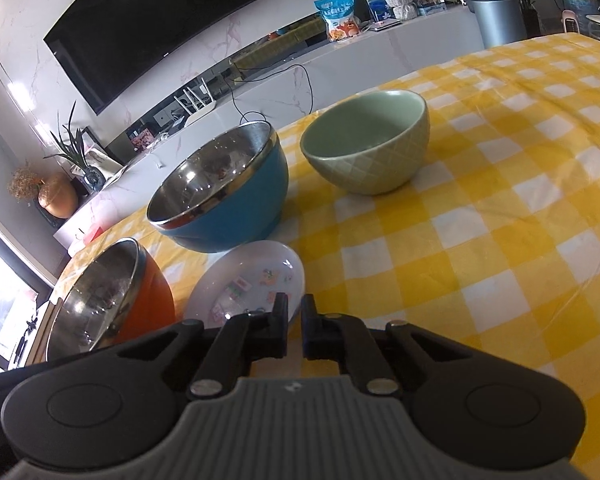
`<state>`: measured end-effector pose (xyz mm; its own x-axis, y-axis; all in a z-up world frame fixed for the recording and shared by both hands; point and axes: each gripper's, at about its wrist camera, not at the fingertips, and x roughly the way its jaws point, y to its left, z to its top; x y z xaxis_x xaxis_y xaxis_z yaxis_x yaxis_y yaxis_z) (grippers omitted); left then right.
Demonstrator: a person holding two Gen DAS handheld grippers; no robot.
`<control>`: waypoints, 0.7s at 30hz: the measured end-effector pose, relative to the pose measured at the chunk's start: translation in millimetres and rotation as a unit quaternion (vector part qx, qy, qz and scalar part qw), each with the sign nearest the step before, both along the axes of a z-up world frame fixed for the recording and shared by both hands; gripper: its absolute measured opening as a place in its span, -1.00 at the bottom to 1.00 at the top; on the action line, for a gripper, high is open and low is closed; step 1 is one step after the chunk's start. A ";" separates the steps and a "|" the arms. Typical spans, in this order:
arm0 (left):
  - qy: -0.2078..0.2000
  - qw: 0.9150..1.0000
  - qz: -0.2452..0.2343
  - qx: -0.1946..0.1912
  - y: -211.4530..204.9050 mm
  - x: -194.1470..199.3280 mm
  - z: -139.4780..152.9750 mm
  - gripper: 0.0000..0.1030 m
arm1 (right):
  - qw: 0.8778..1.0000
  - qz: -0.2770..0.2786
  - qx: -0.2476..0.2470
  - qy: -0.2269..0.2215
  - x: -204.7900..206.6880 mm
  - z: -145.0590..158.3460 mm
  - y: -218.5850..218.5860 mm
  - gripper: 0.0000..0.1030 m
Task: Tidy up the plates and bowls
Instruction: 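Move both tools toward the small clear sticker plate, then grip the sticker plate rim with both tools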
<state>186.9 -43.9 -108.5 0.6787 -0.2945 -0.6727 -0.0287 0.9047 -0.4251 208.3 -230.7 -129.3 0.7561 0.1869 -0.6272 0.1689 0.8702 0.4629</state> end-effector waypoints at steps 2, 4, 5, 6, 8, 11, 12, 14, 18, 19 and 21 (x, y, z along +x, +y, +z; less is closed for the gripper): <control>0.004 1.000 -0.008 0.005 -0.7 -5.4 2.3 -0.78 | 1.000 -0.006 -0.001 0.011 -7.3 2.2 -0.2 -0.94; 0.014 1.000 -0.017 0.007 -0.3 -12.3 4.7 -0.79 | 1.000 -0.010 0.001 0.016 -17.5 4.8 -0.5 -0.94; 0.019 1.000 -0.023 0.008 -0.6 -16.1 6.0 -0.79 | 1.000 -0.013 0.001 0.021 -24.2 6.3 -1.1 -0.94; 0.025 0.999 -0.030 0.011 -1.4 -20.8 7.5 -0.79 | 1.000 -0.016 0.001 0.026 -30.6 7.8 -1.4 -0.94; 0.039 0.998 -0.042 0.016 -3.2 -31.0 10.1 -0.80 | 0.999 -0.020 0.001 0.036 -45.5 10.7 -2.3 -0.93; 0.053 0.997 -0.061 0.018 -6.0 -48.3 11.3 -0.79 | 0.998 -0.028 -0.002 0.047 -69.8 16.6 -3.8 -0.94; 0.058 0.996 -0.067 0.018 -6.8 -54.1 11.1 -0.79 | 0.998 -0.032 -0.001 0.051 -78.2 18.9 -4.8 -0.94; 0.065 0.995 -0.072 0.018 -7.5 -62.1 11.2 -0.80 | 0.998 -0.037 0.002 0.058 -92.3 22.1 -6.8 -0.95; 0.078 0.994 -0.079 0.016 -6.2 -77.2 13.6 -0.81 | 0.997 -0.040 -0.002 0.070 -113.5 26.0 -5.2 -0.95; 0.078 0.994 -0.081 0.018 -5.8 -81.7 15.3 -0.81 | 0.997 -0.040 -0.002 0.073 -119.0 26.9 -4.1 -0.95; 0.076 0.993 -0.085 0.024 -5.1 -90.6 18.2 -0.82 | 0.996 -0.040 -0.005 0.075 -127.8 29.5 -2.1 -0.95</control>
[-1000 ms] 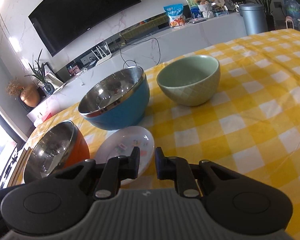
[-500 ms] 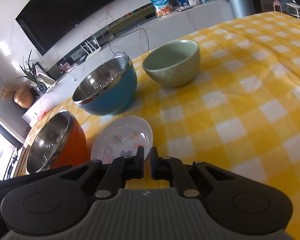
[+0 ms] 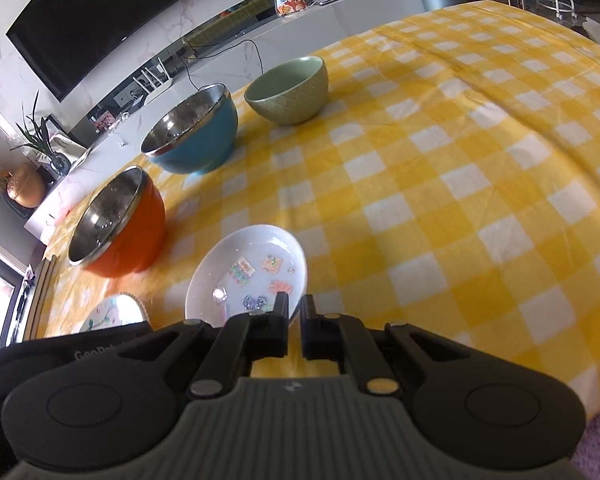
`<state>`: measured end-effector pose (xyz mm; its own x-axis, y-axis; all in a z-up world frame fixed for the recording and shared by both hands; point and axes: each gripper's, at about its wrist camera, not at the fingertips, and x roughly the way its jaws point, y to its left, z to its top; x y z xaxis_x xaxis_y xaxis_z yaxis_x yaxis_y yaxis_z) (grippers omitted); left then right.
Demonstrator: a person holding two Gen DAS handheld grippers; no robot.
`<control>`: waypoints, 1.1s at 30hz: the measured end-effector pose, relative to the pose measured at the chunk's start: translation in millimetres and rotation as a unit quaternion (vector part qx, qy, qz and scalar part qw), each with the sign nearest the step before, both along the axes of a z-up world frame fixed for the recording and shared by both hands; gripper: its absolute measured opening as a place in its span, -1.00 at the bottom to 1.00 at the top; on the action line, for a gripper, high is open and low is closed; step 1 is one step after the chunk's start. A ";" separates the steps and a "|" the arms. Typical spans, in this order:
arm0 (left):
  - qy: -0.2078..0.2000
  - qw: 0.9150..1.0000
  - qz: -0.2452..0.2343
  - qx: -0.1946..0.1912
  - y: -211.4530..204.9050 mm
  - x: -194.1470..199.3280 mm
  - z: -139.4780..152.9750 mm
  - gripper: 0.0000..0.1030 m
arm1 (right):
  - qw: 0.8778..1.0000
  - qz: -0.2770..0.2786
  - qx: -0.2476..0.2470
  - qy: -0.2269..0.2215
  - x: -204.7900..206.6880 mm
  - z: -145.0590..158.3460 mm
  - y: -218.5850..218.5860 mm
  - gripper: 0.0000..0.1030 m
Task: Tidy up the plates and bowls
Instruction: 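Grip the sticker plate rim with both tools, then lift the sticker plate with both tools and carry it over the Fruity plate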
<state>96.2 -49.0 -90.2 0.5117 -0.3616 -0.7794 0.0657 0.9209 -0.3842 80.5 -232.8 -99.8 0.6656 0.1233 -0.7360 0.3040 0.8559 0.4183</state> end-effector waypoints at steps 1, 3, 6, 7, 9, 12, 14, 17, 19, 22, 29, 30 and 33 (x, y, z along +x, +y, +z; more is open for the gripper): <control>0.000 1.000 -0.002 0.002 0.4 -4.1 1.0 -0.82 | 1.000 0.001 -0.001 0.001 -4.5 1.4 1.7 -0.95; 0.002 1.000 -0.006 0.008 2.0 -10.7 2.1 -0.82 | 1.000 0.005 -0.003 0.004 -14.2 3.9 4.3 -0.95; 0.012 1.000 -0.007 0.009 5.4 -17.7 1.0 -0.82 | 1.000 0.011 -0.004 0.009 -24.8 4.9 8.0 -0.95; 0.014 1.000 -0.008 0.010 5.9 -19.5 0.8 -0.82 | 1.000 0.012 -0.006 0.010 -27.7 4.9 9.3 -0.95; 0.014 1.000 -0.009 0.016 6.7 -23.0 0.6 -0.82 | 1.000 0.013 -0.005 0.014 -31.5 4.8 11.1 -0.95; 0.017 1.000 -0.007 0.016 8.1 -24.9 -0.2 -0.82 | 1.000 0.015 -0.004 0.016 -33.9 3.8 13.6 -0.95; 0.014 1.000 -0.008 0.019 9.6 -26.3 -0.9 -0.81 | 1.000 0.017 -0.012 0.015 -35.0 3.6 15.5 -0.96; 0.015 1.000 -0.013 0.020 10.7 -25.8 -4.0 -0.79 | 0.999 0.021 -0.022 0.017 -35.5 2.0 17.5 -0.96; 0.009 1.000 -0.015 0.026 11.8 -26.6 -4.3 -0.65 | 0.999 0.021 -0.020 0.019 -35.6 0.1 16.9 -0.92; -0.008 0.999 -0.031 0.042 10.3 -24.9 -4.5 -0.35 | 0.999 0.023 -0.028 0.013 -34.9 0.9 17.2 -0.87; -0.028 0.990 -0.099 0.101 -0.3 -14.3 0.0 -0.33 | 0.998 0.044 -0.045 0.012 -21.8 -0.3 16.9 -0.86; -0.022 0.987 -0.115 0.112 -2.1 -10.9 0.4 -0.33 | 0.997 0.050 -0.049 0.015 -19.7 -0.3 17.1 -0.85; 0.001 0.987 -0.124 0.102 2.7 0.1 0.1 -0.33 | 0.996 0.065 -0.041 0.038 -11.5 -2.4 15.0 -0.84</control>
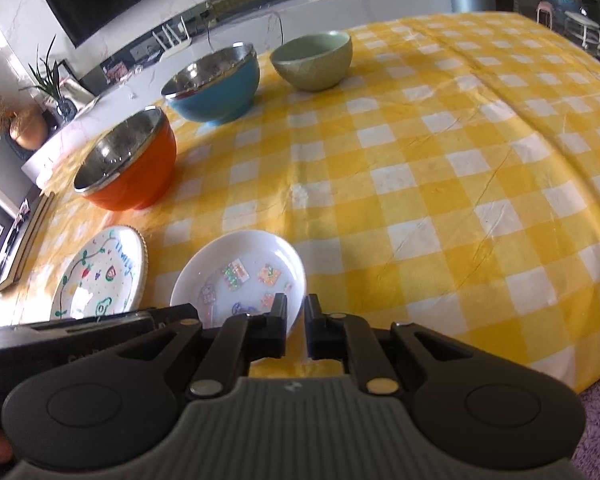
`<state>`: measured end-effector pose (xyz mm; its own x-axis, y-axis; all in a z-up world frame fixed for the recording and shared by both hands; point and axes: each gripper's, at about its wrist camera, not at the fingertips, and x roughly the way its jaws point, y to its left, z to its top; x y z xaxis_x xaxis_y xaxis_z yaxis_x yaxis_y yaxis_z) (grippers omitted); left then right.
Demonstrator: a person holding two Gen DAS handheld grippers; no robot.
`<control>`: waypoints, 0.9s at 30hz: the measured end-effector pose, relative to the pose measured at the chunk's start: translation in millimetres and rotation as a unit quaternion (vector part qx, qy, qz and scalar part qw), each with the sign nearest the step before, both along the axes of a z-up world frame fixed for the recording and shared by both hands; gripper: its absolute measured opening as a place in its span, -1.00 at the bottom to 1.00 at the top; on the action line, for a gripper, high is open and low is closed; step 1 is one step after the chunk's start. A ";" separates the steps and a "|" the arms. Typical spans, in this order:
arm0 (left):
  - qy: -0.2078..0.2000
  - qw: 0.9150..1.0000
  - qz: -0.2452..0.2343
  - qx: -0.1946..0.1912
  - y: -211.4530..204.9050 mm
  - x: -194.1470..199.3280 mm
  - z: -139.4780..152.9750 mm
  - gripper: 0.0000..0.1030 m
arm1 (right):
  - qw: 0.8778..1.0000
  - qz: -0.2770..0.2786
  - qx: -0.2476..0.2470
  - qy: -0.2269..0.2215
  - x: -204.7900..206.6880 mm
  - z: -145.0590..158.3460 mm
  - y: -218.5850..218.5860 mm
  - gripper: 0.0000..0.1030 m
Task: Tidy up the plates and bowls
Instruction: 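Lift the sticker plate with both tools and carry it over the Fruity plate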
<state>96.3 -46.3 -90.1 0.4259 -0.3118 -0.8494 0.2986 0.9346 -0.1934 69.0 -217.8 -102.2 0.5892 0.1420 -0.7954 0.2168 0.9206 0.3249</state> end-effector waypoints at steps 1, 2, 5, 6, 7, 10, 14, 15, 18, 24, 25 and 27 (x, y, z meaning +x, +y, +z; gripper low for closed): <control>0.010 1.000 0.000 -0.002 1.9 3.9 -1.1 -0.33 | 1.000 0.002 0.007 0.011 2.9 -1.0 -1.8 -0.84; 0.018 1.000 -0.001 -0.003 3.3 7.3 -2.0 -0.39 | 1.000 0.002 0.014 0.022 5.3 -1.9 -3.8 -0.84; 0.024 1.000 -0.012 0.009 2.1 12.6 -1.6 -0.49 | 0.999 0.005 0.021 0.036 11.3 -1.9 -7.2 -0.83; 0.026 0.999 -0.018 0.013 0.9 13.6 -1.5 -0.49 | 0.999 0.009 0.018 0.039 13.6 -1.7 -6.9 -0.83; 0.027 0.999 -0.022 0.018 -1.4 14.8 -1.2 -0.49 | 0.999 0.013 0.014 0.042 15.7 -1.2 -6.4 -0.83; 0.024 0.999 -0.034 0.031 -7.4 16.1 -0.5 -0.49 | 0.999 0.023 0.002 0.049 21.2 0.3 -4.0 -0.83; 0.018 0.998 -0.042 0.038 -11.5 15.7 -0.6 -0.55 | 0.998 0.035 -0.016 0.049 24.3 0.8 1.3 -0.83; 0.018 0.998 -0.043 0.037 -11.3 16.3 -0.1 -0.60 | 0.998 0.036 -0.019 0.048 24.8 0.6 2.0 -0.84; 0.019 0.998 -0.045 0.026 -11.7 16.1 -0.5 -0.80 | 0.998 0.036 -0.026 0.044 24.4 0.1 2.3 -0.91; 0.010 0.998 -0.047 0.033 -14.9 12.1 1.7 -0.81 | 0.998 0.030 -0.028 0.038 21.0 3.5 1.7 -0.96; 0.008 0.998 -0.047 0.034 -15.6 11.4 2.2 -0.81 | 0.998 0.030 -0.030 0.035 20.5 4.9 2.1 -0.97; 0.004 0.998 -0.046 0.034 -13.9 8.8 5.8 -0.81 | 0.999 0.030 -0.030 0.030 19.4 8.1 3.0 -0.98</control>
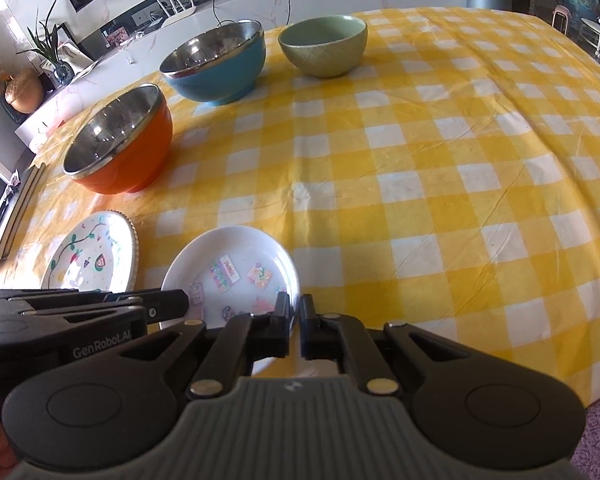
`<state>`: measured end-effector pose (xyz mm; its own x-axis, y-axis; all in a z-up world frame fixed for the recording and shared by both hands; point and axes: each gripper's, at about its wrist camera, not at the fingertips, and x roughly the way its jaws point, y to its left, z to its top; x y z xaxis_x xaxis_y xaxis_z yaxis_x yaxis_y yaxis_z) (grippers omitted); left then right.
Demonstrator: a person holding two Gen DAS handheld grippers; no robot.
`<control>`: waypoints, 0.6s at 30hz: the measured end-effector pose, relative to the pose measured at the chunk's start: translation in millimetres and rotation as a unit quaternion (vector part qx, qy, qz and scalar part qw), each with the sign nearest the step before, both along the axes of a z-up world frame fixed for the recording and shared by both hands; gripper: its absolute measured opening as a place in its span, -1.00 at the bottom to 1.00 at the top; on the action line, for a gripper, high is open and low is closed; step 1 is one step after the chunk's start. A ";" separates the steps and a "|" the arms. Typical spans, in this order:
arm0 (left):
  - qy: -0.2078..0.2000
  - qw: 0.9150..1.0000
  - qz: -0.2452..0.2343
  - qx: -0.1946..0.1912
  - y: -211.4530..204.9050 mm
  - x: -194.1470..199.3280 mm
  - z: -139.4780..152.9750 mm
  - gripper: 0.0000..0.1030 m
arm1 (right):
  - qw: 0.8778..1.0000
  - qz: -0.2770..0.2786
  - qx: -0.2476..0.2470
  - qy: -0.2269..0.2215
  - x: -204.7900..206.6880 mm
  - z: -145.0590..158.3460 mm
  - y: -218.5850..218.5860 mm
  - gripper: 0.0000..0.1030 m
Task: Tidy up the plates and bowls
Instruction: 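Lift the sticker plate with both tools and carry it over the Fruity plate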
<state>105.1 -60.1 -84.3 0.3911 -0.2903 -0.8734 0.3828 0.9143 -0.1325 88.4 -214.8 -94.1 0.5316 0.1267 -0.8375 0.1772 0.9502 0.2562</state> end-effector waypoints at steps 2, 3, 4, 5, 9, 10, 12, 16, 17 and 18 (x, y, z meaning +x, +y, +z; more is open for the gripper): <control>-0.003 1.000 0.002 -0.003 3.2 -2.9 4.3 -0.81 | 1.000 0.001 0.001 -0.006 -2.3 4.3 1.3 -0.98; -0.006 1.000 0.004 -0.005 5.4 -4.9 7.3 -0.81 | 1.000 0.002 0.001 -0.009 -4.7 6.7 1.9 -0.98; -0.008 1.000 0.005 -0.006 7.3 -6.6 9.9 -0.81 | 1.000 0.003 0.001 -0.011 -6.1 8.7 2.6 -0.98; -0.011 1.000 0.007 -0.008 9.6 -8.2 12.6 -0.81 | 1.000 0.004 0.002 -0.013 -7.2 10.5 3.5 -0.98; -0.023 1.000 0.017 -0.011 20.3 -14.3 21.5 -0.81 | 1.000 0.011 0.008 -0.022 -10.2 17.9 11.0 -0.97; -0.026 0.999 0.020 -0.010 23.3 -15.6 23.7 -0.81 | 1.000 0.014 0.009 -0.026 -11.0 20.1 13.9 -0.97; -0.032 0.999 0.027 -0.009 30.5 -17.5 28.5 -0.81 | 0.999 0.021 0.010 -0.032 -12.6 25.2 20.7 -0.97; -0.044 0.998 0.044 -0.013 48.2 -19.4 39.1 -0.81 | 0.998 0.038 0.011 -0.047 -12.3 35.3 36.2 -0.97; -0.046 0.998 0.049 -0.014 53.0 -19.3 41.4 -0.81 | 0.998 0.042 0.012 -0.049 -11.7 37.5 40.4 -0.97; -0.048 0.997 0.054 -0.015 57.7 -19.4 43.4 -0.81 | 0.998 0.046 0.013 -0.052 -10.8 39.4 44.5 -0.97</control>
<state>85.7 -2.4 -40.9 0.5034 -0.2684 -0.8213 0.2954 0.9467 -0.1283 77.6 -170.3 -54.7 0.5999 0.1998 -0.7748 0.0610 0.9541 0.2933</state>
